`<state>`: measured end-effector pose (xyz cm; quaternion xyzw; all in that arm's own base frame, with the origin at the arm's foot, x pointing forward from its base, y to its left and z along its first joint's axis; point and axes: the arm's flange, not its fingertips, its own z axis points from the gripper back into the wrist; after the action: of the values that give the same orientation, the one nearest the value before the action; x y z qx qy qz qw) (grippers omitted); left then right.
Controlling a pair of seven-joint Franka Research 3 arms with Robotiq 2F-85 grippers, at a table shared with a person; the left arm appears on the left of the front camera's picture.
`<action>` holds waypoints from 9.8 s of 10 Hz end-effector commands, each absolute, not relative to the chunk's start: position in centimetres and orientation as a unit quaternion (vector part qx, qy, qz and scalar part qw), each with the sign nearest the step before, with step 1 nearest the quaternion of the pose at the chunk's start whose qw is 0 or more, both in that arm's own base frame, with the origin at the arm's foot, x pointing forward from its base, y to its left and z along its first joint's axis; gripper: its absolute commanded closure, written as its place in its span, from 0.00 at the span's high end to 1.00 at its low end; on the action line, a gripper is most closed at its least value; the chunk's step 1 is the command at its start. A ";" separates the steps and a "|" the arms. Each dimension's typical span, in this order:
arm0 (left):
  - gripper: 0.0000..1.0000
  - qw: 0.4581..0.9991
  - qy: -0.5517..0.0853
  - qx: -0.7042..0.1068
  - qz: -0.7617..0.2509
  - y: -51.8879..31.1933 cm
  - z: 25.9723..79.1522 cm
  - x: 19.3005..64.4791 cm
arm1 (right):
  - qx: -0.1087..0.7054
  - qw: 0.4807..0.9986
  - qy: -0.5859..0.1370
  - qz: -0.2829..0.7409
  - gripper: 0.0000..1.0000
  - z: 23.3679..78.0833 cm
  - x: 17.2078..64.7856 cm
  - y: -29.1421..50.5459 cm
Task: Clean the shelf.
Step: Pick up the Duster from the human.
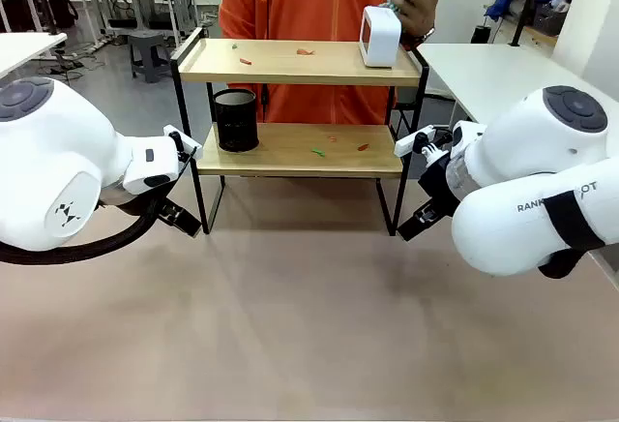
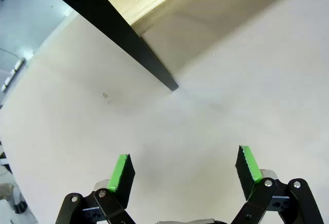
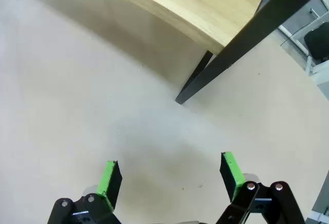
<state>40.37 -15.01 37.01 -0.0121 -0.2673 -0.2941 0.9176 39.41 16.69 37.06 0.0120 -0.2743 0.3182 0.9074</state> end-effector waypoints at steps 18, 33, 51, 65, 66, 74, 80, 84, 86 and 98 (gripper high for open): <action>1.00 0.952 0.004 0.134 -0.277 -17.5 55.9 43.0 | 0.326 0.851 -0.358 0.203 1.00 40.6 21.1 3.9; 1.00 0.913 0.043 -0.209 -0.347 -10.6 61.6 41.7 | 0.356 0.867 -0.311 0.158 1.00 52.7 35.3 5.8; 1.00 0.861 -0.061 -0.503 0.041 13.0 56.8 41.4 | 0.589 0.750 -0.295 0.061 1.00 48.6 31.3 -10.2; 1.00 0.861 -0.061 -0.503 0.041 13.0 56.8 41.4 | 0.737 0.675 0.000 -0.013 1.00 53.7 42.4 -16.7; 1.00 0.861 -0.061 -0.503 0.041 13.0 56.8 41.4 | 0.737 0.675 0.000 -0.013 1.00 53.7 42.4 -16.7; 1.00 0.836 -0.050 -0.546 0.019 13.0 58.1 40.9 | 0.722 0.690 0.024 -0.036 1.00 54.8 42.8 -16.5; 1.00 0.792 0.096 -0.601 -0.038 6.7 53.4 41.2 | 0.664 0.733 0.072 -0.127 1.00 55.1 45.0 -7.9; 1.00 0.779 0.067 -0.622 -0.036 7.6 55.1 40.7 | 0.653 0.738 0.051 -0.162 1.00 54.7 46.3 -4.9; 1.00 0.779 0.067 -0.622 -0.036 7.6 55.1 40.7 | 0.660 0.732 0.039 -0.168 1.00 54.3 46.8 -4.1; 1.00 0.779 0.067 -0.622 -0.036 7.6 55.1 40.7 | 0.669 0.724 -0.027 -0.167 0.00 53.1 48.8 -3.6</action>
<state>40.84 7.74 54.79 -0.6151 0.0705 -0.0332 0.7846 48.71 -4.48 53.19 0.6579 -0.0111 -0.1718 0.7332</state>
